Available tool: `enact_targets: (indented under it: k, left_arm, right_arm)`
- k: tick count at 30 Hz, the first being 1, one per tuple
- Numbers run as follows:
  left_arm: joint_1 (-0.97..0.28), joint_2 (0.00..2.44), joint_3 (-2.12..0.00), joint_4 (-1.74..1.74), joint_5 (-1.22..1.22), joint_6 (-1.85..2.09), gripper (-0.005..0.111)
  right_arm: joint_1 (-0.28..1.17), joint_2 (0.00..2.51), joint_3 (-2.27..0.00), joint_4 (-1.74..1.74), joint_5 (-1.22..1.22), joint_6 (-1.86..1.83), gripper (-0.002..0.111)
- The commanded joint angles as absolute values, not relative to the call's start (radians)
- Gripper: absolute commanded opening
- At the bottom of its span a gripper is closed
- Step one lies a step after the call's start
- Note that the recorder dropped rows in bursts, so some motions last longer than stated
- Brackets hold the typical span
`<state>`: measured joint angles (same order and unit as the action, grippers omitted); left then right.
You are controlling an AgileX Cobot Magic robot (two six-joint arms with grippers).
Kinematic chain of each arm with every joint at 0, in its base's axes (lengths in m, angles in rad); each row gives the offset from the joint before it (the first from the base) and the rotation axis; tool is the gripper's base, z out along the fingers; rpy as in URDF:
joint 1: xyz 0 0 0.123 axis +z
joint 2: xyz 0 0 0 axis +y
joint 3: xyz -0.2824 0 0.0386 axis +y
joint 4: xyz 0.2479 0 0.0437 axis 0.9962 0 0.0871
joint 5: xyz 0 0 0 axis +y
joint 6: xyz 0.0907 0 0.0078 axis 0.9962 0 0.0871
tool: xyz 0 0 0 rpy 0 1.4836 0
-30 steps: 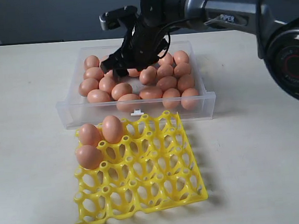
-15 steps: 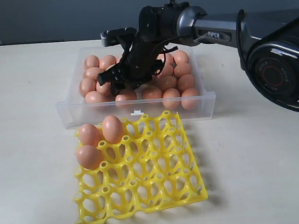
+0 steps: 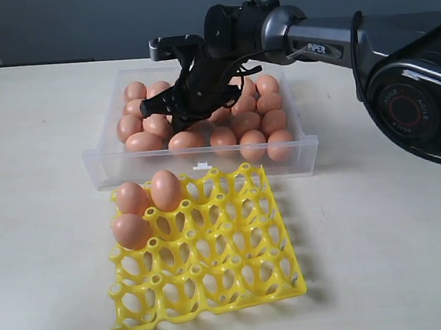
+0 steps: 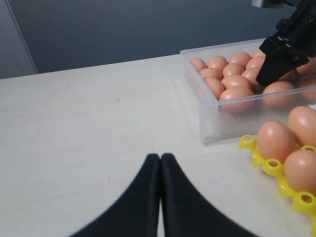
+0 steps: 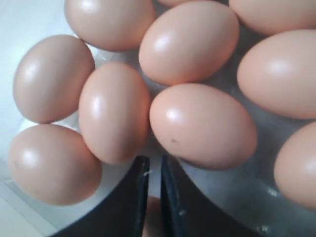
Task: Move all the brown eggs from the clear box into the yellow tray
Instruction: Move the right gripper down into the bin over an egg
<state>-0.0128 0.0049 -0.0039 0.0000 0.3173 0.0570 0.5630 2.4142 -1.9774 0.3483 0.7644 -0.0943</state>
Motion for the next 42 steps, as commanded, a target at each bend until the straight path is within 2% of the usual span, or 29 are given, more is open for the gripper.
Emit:
enact_targets:
  k: [1,2,4,15,29,42]
  left_arm:
    - [-0.009,0.0,0.0,0.0,0.307,0.057,0.0]
    - [-0.009,0.0,0.0,0.0,0.307,0.057,0.0]
    - [-0.009,0.0,0.0,0.0,0.307,0.057,0.0]
    - [-0.009,0.0,0.0,0.0,0.307,0.057,0.0]
    - [-0.009,0.0,0.0,0.0,0.307,0.057,0.0]
    - [-0.009,0.0,0.0,0.0,0.307,0.057,0.0]
  right_arm:
    - [0.558,2.398,-2.025,0.341,0.745,-0.098,0.039]
    - [0.558,2.4,-2.042,0.341,0.743,-0.104,0.049]
    - [0.558,2.399,-2.057,0.334,0.723,-0.12,0.057]
    - [0.558,2.41,-2.059,0.184,0.716,-0.119,0.054]
    - [0.558,2.486,-2.059,0.156,0.71,-0.143,0.054]
    - [0.56,2.502,-2.059,0.157,0.733,-0.36,0.054]
